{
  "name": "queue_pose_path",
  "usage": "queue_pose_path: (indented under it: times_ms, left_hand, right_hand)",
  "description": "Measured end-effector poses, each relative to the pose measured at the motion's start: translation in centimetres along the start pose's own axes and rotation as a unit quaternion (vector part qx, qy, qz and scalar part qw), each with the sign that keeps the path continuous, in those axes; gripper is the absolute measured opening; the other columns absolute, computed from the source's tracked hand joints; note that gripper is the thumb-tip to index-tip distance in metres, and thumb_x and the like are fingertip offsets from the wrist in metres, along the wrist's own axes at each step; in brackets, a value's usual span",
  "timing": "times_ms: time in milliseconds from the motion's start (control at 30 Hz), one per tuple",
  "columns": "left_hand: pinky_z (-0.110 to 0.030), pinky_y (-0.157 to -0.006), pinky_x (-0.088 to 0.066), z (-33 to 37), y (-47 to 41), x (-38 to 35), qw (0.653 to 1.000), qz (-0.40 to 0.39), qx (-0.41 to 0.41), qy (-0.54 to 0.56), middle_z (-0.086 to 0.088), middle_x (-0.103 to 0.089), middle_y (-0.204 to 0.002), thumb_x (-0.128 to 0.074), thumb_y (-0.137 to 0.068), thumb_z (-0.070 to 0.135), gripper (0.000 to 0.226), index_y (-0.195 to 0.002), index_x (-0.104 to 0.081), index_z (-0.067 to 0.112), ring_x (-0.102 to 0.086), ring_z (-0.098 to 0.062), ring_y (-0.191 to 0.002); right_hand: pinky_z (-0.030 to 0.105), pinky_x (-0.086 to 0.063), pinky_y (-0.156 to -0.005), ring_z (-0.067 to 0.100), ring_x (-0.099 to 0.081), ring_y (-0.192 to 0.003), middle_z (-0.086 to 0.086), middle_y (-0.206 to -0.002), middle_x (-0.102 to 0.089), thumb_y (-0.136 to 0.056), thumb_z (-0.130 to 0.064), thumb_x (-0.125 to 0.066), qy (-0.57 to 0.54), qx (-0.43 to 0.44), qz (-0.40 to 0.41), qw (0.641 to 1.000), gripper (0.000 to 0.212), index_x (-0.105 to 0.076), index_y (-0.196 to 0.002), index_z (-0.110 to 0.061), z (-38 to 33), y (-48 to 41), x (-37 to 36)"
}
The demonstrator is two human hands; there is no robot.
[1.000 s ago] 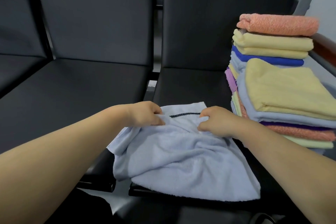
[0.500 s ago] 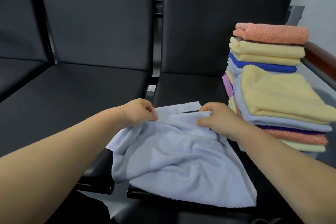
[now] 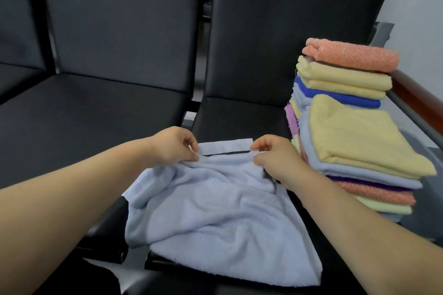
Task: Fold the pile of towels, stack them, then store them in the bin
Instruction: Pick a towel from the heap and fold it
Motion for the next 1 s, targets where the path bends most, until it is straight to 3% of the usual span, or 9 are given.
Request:
queue_pose_path:
  times_ms: [133, 233, 300, 367, 467, 600, 700, 900, 1000]
  left_hand:
    - [-0.02, -0.058, -0.046, 0.1, -0.1, 0.9, 0.999, 0.036, -0.029, 0.002, 0.005, -0.068, -0.077, -0.08, -0.081, 0.01, 0.017, -0.088, -0.068, 0.021, -0.058, -0.012, -0.066]
    - [-0.019, -0.057, -0.043, -0.1, -0.3, 0.8, 0.997, 0.049, -0.03, -0.055, 0.006, -0.067, -0.083, -0.08, -0.081, 0.016, 0.019, -0.089, -0.064, 0.023, -0.059, -0.011, -0.068]
    - [-0.022, -0.059, -0.045, -0.5, -0.6, 0.4, 0.997, 0.046, -0.021, -0.063, 0.005, -0.068, -0.085, -0.08, -0.083, 0.026, 0.018, -0.09, -0.064, 0.025, -0.061, -0.012, -0.07]
    - [-0.027, -0.064, -0.05, -0.8, -0.8, 0.1, 0.997, 0.044, -0.005, -0.057, 0.004, -0.069, -0.084, -0.075, -0.087, 0.04, 0.017, -0.09, -0.066, 0.025, -0.064, -0.015, -0.074]
    - [-0.033, -0.065, -0.054, -0.6, -1.0, -0.2, 0.997, 0.036, 0.017, -0.059, 0.0, -0.071, -0.079, -0.066, -0.093, 0.047, 0.028, -0.084, -0.07, 0.021, -0.065, -0.019, -0.072]
    - [-0.025, -0.056, -0.048, -0.2, -1.4, -0.4, 0.998, 0.019, 0.006, -0.055, 0.006, -0.066, -0.068, -0.074, -0.089, 0.041, 0.025, -0.08, -0.073, 0.017, -0.057, -0.013, -0.061]
    - [-0.018, -0.058, -0.044, 0.0, -1.4, -0.3, 0.998, -0.009, -0.024, -0.054, 0.013, -0.063, -0.065, -0.077, -0.087, 0.034, 0.017, -0.078, -0.072, 0.021, -0.055, -0.007, -0.06]
    - [-0.024, -0.06, -0.04, 0.0, -1.9, 0.7, 0.994, 0.023, -0.059, -0.087, 0.007, -0.06, -0.077, -0.063, -0.098, 0.03, 0.016, -0.086, -0.06, 0.02, -0.051, -0.011, -0.066]
    - [-0.026, -0.062, -0.041, 0.1, -2.6, 0.3, 0.992, 0.018, -0.057, -0.114, 0.005, -0.062, -0.082, -0.06, -0.099, 0.03, 0.016, -0.086, -0.058, 0.021, -0.055, -0.014, -0.073]
  right_hand:
    - [0.02, -0.044, -0.05, 0.011, -0.061, -0.058, -0.007, -0.08, -0.069, -0.087, -0.003, -0.061, 0.099, 0.036, 0.006, 0.994, 0.028, -0.07, -0.079, -0.028, -0.1, 0.0, -0.3]
    - [0.027, -0.049, -0.06, 0.015, -0.062, -0.068, -0.007, -0.073, -0.069, -0.086, -0.014, -0.066, 0.127, 0.021, 0.001, 0.992, 0.015, -0.07, -0.071, -0.015, 0.4, -0.4, -0.7]
    - [0.033, -0.04, -0.059, 0.02, -0.05, -0.064, 0.003, -0.065, -0.056, -0.088, -0.022, -0.063, 0.118, -0.001, 0.011, 0.993, 0.029, -0.055, -0.065, -0.008, 0.6, -0.9, -0.7]
    - [0.034, -0.04, -0.06, 0.021, -0.049, -0.068, 0.01, -0.07, -0.055, -0.09, -0.021, -0.059, 0.107, -0.012, 0.023, 0.994, 0.027, -0.054, -0.07, -0.005, 0.7, -1.3, -0.5]
    - [0.033, -0.054, -0.071, 0.019, -0.065, -0.081, 0.0, -0.087, -0.07, -0.088, -0.018, -0.064, 0.137, -0.02, 0.01, 0.99, 0.007, -0.071, -0.087, -0.015, 0.6, -1.3, -0.4]
    - [0.035, -0.06, -0.066, 0.016, -0.068, -0.063, 0.003, -0.081, -0.075, -0.083, -0.013, -0.073, 0.165, -0.039, -0.046, 0.984, 0.007, -0.073, -0.088, -0.018, 0.7, -1.3, -1.0]
    - [0.029, -0.054, -0.056, 0.012, -0.067, -0.05, 0.001, -0.078, -0.074, -0.083, -0.006, -0.074, 0.14, -0.056, -0.041, 0.988, 0.012, -0.075, -0.087, -0.017, 0.6, -1.3, -0.7]
    - [0.031, -0.052, -0.068, 0.018, -0.067, -0.08, -0.003, -0.084, -0.072, -0.089, -0.017, -0.07, 0.077, -0.027, 0.051, 0.995, 0.009, -0.074, -0.082, -0.019, -0.4, -2.1, 0.1]
    - [0.03, -0.051, -0.066, 0.017, -0.064, -0.086, -0.004, -0.09, -0.07, -0.092, -0.019, -0.064, 0.089, -0.022, 0.07, 0.993, 0.009, -0.071, -0.087, -0.021, -0.7, -3.0, 0.0]
Point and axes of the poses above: each hand's wrist, its own y-axis away from the middle knuckle, its own x-axis out of the back of the hand, z = x × y, the point moved 6 cm from there along -y, towards the middle knuckle
